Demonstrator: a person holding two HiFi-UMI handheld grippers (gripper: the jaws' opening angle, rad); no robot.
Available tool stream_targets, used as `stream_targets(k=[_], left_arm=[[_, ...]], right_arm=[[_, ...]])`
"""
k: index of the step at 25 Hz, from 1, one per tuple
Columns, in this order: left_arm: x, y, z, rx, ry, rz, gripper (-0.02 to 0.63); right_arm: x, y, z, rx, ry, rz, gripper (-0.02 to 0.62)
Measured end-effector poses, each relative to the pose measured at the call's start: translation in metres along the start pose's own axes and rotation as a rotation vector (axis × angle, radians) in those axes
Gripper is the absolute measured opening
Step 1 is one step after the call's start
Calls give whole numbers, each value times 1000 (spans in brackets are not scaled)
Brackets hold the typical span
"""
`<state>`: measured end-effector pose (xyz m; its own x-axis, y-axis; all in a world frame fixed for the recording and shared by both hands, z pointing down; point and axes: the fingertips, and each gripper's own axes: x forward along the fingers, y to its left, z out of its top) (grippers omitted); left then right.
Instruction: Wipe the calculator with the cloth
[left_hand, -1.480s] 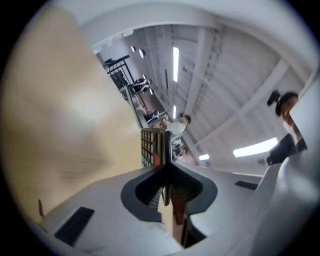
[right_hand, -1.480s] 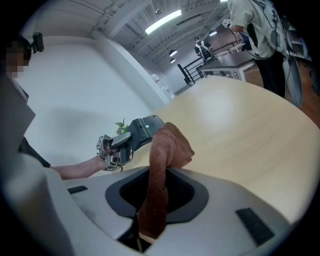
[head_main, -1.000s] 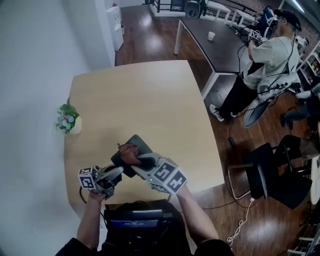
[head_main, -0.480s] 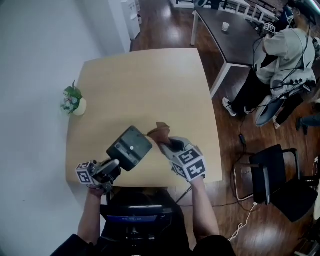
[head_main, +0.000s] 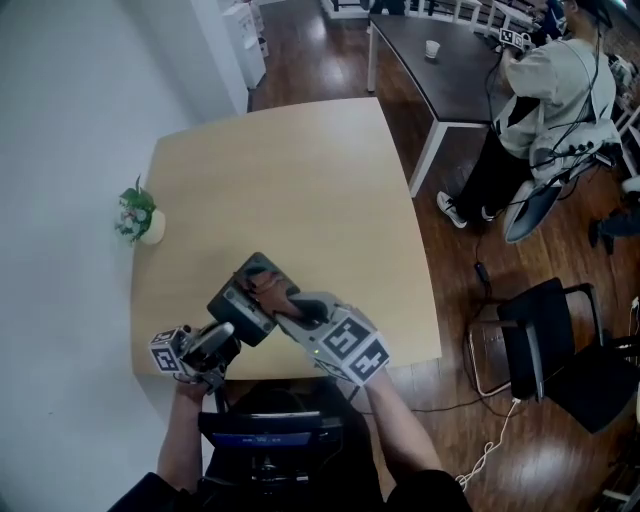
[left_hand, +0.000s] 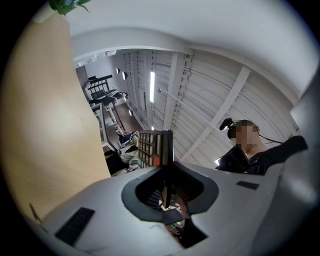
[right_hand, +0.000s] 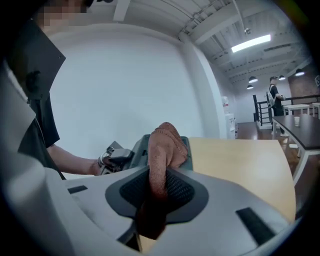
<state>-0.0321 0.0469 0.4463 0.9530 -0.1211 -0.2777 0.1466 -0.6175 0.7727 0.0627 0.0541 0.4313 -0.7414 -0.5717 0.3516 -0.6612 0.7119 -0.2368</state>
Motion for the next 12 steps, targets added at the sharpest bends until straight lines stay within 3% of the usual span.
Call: stream_targets(k=[3, 6, 8, 10, 12], left_arm=[[-1, -6, -6, 7, 11, -9, 66], [-6, -4, -9, 2, 22, -16, 52], [-9, -3, -8, 5, 27, -10, 52], [-11, -2, -5, 13, 38, 10, 52], [-10, -2, -3, 22, 46, 23, 52]], right_arm=[[-15, -36, -14, 11, 29, -72, 89], [-24, -79, -32, 37, 102, -214, 83], [-30, -89, -26, 49, 98, -265, 83], [-30, -71, 5, 61, 15, -208, 83], [-22, -35, 40, 24, -57, -99, 83]])
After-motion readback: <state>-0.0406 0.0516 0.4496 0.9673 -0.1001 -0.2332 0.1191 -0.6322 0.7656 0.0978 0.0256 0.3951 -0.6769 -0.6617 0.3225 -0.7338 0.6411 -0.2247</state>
